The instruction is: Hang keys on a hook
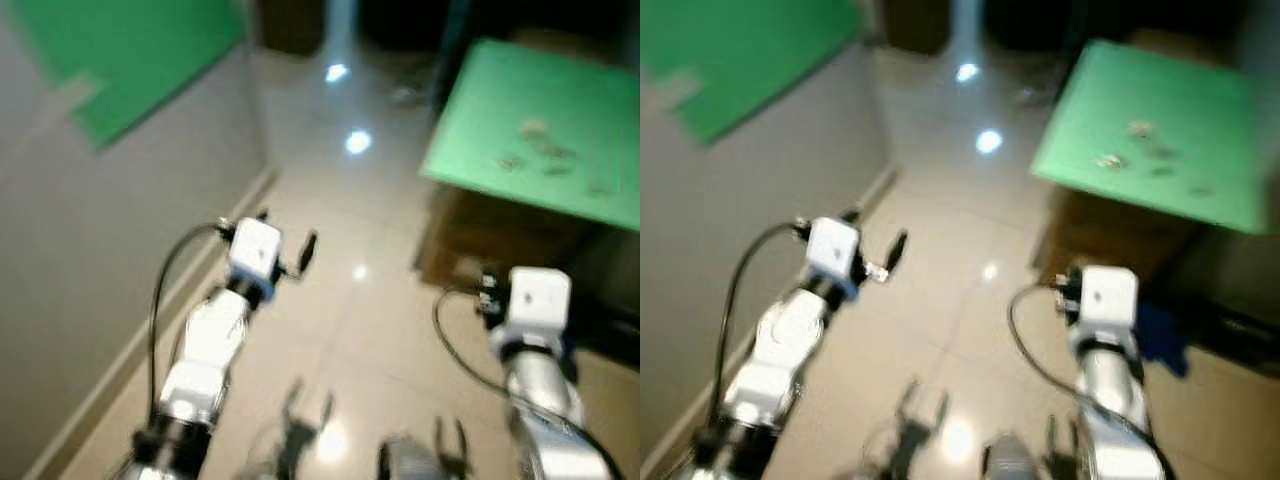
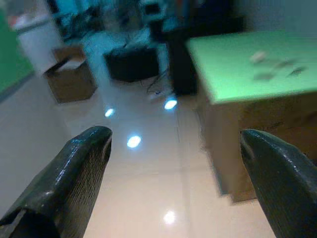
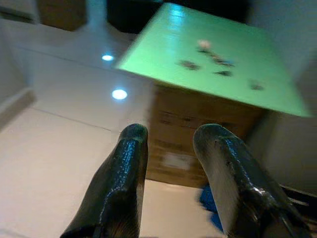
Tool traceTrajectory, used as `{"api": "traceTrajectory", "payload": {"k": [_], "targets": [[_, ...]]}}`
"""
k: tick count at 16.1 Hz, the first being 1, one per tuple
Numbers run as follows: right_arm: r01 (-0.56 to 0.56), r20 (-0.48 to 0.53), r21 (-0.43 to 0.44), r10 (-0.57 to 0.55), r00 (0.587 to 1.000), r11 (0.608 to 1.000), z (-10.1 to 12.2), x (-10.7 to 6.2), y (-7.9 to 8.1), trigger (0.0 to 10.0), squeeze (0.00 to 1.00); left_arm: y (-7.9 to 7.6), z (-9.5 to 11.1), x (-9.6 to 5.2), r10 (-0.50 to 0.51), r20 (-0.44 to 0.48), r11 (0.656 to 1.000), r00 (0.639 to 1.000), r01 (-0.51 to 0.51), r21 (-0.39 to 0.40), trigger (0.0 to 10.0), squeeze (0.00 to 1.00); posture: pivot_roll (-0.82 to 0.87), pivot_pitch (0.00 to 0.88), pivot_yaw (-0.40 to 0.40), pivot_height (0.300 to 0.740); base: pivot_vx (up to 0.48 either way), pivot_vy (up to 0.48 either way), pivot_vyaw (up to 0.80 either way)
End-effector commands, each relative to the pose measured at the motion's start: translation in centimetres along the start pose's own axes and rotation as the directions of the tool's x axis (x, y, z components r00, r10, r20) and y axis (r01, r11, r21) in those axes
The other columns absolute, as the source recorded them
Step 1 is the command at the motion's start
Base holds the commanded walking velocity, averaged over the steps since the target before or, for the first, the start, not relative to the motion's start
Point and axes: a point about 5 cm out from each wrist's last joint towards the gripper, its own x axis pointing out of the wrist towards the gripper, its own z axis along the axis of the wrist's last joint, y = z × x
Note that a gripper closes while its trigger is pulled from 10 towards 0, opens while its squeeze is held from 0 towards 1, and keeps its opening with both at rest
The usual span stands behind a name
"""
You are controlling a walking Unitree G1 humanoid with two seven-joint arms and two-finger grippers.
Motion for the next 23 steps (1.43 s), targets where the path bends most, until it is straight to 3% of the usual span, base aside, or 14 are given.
{"api": "traceTrajectory", "payload": {"k": [1, 3, 7, 11, 19, 23], "targets": [[-0.031, -0.004, 0.017, 0.031, 1.000, 0.999, 0.0, 0.0, 0.6, 10.0, 0.00, 1.0, 0.3, -0.3, 0.037, 0.008, 0.999, 0.999, -0.037, 0.013, 10.0, 0.00, -0.18, 0.105, 0.057, 0.740, 0.000, 0.000, -0.75], [-0.037, 0.028, -0.008, 0.038, 0.999, 0.999, 0.9, 1.3, 0.3, 10.0, 0.00, 1.3, 0.4, -0.5, 0.038, 0.027, 0.999, 0.999, -0.038, 0.014, 10.0, 0.00, -0.17, 0.093, 0.041, 0.740, 0.124, 0.000, -0.75], [-0.015, 0.087, -0.045, 0.019, 0.996, 0.999, 1.5, 1.9, -0.1, 10.0, 0.00, 1.5, -0.2, -1.1, 0.065, 0.004, 0.998, 0.998, -0.065, 0.022, 10.0, 0.00, -0.15, 0.096, 0.030, 0.740, 0.342, 0.000, -0.54], [-0.035, 0.087, -0.074, 0.041, 0.995, 0.997, 1.4, 1.9, 0.8, 10.0, 0.00, 1.9, 0.3, -0.9, 0.080, 0.022, 0.997, 0.997, -0.080, 0.011, 10.0, 0.00, -0.14, 0.097, 0.031, 0.740, 0.407, 0.000, 0.00], [0.060, 0.109, -0.033, -0.056, 0.992, 0.998, 1.8, 2.0, -0.8, 10.0, 0.00, 1.5, 0.5, -0.2, 0.028, 0.025, 1.000, 0.999, -0.029, 0.012, 10.0, 0.00, -0.17, 0.111, 0.080, 0.740, 0.452, 0.000, 0.00], [0.034, 0.115, -0.069, -0.026, 0.993, 0.997, 2.0, 1.8, -0.1, 10.0, 0.00, 1.2, 0.6, 0.2, 0.002, 0.029, 1.000, 1.000, -0.003, 0.012, 10.0, 0.00, -0.18, 0.119, 0.102, 0.740, 0.464, 0.000, 0.00]]}}
